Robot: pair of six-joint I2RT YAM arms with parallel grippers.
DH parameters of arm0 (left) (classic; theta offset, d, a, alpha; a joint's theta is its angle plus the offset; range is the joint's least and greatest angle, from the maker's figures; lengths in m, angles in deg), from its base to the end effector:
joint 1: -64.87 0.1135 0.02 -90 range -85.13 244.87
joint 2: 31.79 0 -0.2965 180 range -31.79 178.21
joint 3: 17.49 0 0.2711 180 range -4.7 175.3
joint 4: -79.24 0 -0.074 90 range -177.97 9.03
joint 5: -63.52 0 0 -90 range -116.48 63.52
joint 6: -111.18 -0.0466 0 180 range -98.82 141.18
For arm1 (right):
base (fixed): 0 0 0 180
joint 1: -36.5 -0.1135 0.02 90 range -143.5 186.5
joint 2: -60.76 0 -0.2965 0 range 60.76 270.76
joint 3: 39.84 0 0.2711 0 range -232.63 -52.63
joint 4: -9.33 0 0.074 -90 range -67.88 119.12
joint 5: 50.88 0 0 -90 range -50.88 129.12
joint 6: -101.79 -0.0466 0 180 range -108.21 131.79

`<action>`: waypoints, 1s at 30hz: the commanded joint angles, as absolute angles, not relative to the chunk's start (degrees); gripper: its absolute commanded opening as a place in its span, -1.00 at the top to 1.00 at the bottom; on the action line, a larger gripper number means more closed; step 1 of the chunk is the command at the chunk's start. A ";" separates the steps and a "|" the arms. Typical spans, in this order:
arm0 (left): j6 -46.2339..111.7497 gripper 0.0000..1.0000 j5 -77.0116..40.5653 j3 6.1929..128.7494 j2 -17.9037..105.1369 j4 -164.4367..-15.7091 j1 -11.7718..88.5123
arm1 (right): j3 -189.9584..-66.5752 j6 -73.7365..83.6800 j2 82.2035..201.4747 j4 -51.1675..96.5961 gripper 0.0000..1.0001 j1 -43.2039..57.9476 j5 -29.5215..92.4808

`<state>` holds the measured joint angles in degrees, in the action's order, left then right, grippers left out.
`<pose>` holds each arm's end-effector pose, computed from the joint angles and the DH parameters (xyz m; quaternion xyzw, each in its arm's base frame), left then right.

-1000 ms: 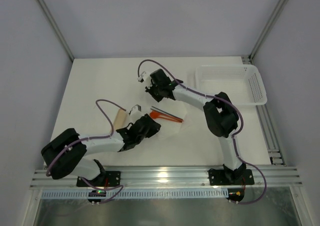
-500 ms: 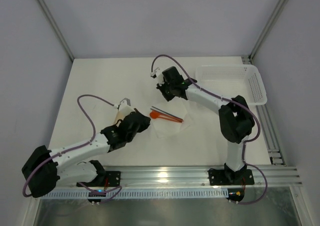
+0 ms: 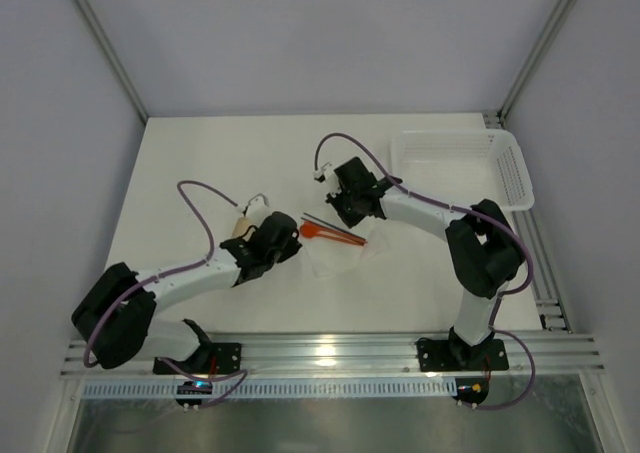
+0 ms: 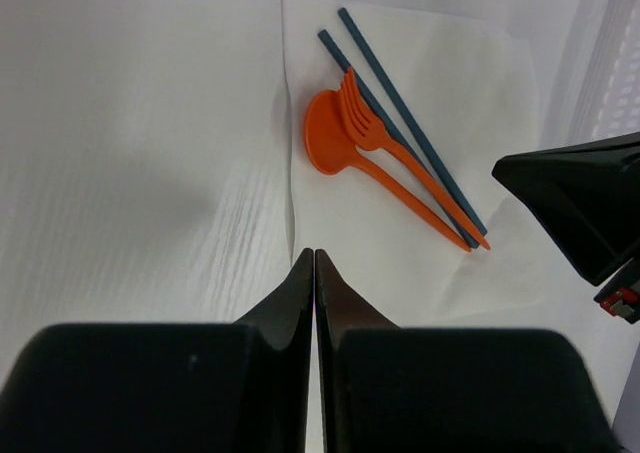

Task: Place the utensils on the paper napkin and roll it up
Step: Adjust the utensils on the napkin.

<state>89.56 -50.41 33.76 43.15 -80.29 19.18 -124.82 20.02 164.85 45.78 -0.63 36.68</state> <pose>0.2055 -0.1835 0.2097 -0.2564 0.8676 -0.2157 0.3675 0.3309 0.2530 0.2129 -0.3740 0.8787 0.0935 0.2815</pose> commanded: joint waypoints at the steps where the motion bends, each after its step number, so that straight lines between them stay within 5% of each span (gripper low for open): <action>1: 89.21 1.00 -47.59 36.96 46.16 -85.15 19.52 | -123.74 19.43 162.01 43.39 0.93 -0.77 37.45; 30: 95.27 1.00 -40.46 35.64 61.29 -95.70 19.78 | -115.56 16.18 157.70 42.16 0.93 -0.50 38.86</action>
